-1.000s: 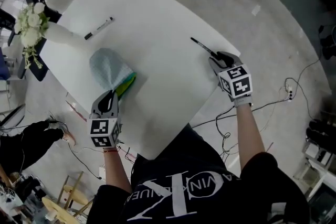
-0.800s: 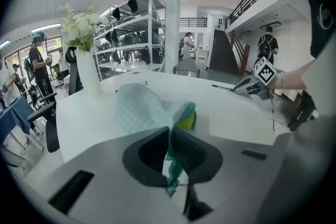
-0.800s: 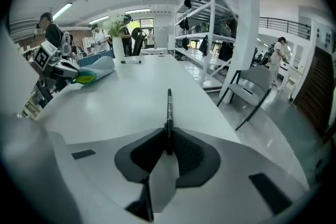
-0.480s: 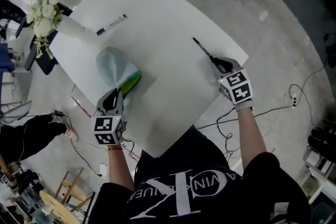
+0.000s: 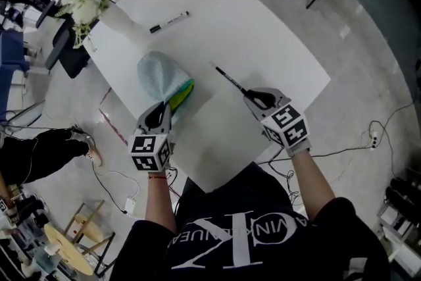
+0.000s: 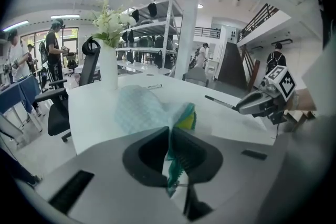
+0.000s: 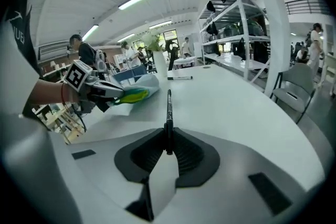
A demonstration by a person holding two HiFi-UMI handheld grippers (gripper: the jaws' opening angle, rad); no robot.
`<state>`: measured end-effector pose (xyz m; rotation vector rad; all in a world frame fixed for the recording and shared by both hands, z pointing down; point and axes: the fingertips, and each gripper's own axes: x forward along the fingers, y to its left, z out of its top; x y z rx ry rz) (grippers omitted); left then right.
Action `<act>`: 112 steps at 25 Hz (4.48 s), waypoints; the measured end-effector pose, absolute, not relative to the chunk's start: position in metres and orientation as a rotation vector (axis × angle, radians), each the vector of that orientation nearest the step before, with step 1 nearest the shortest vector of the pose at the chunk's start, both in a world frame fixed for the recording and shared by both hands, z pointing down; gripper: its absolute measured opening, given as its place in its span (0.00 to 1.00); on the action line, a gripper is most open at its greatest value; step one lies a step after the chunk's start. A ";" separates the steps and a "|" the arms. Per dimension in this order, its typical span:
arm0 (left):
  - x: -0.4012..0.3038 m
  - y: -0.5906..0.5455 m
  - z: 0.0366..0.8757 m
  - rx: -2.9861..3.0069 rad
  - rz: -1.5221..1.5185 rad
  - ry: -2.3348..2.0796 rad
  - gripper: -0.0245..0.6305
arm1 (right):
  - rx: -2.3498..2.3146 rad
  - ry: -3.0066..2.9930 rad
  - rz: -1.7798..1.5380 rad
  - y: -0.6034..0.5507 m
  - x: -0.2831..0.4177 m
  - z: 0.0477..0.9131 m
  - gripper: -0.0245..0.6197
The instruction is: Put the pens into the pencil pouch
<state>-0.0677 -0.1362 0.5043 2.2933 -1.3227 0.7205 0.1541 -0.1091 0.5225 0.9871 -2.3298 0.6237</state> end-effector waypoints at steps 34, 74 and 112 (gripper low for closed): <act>-0.043 -0.116 0.488 2.506 0.679 -0.991 0.08 | 0.666 -2.294 0.764 -0.094 -0.009 0.517 0.14; -0.062 -0.116 0.476 2.382 0.367 -1.044 0.07 | 0.674 -2.303 0.746 -0.096 -0.022 0.527 0.10; -0.137 -0.168 0.467 2.253 0.311 -1.461 0.06 | 0.580 -2.275 0.151 -0.319 0.023 0.490 0.26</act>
